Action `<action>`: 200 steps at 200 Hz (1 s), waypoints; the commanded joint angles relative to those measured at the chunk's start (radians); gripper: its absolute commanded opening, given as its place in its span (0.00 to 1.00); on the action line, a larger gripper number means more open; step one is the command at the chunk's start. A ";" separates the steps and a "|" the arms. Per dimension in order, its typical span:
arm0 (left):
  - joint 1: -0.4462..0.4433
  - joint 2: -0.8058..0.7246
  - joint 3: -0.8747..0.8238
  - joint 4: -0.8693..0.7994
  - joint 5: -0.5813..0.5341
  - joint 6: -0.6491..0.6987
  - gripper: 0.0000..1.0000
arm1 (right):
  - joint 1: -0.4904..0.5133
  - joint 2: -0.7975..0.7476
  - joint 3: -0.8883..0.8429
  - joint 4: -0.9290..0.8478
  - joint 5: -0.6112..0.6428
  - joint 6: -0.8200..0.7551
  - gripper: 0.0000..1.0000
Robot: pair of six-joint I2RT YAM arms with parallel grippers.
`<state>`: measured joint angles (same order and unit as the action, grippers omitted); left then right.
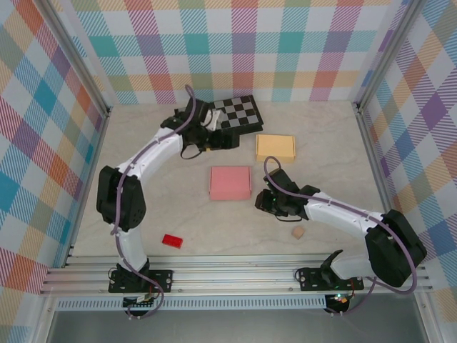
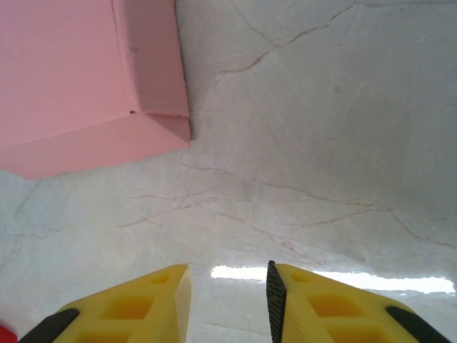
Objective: Fold the paper box
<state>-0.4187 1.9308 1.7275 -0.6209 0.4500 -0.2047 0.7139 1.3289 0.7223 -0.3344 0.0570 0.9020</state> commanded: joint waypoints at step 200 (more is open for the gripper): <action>0.061 0.149 -0.253 0.220 0.225 -0.080 0.74 | -0.086 0.361 0.206 0.307 -0.049 0.028 0.00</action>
<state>-0.3569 2.1876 1.5803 -0.5144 0.7048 -0.1562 0.6655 1.6646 0.8536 -0.0456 0.0177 1.0267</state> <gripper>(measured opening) 0.742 0.060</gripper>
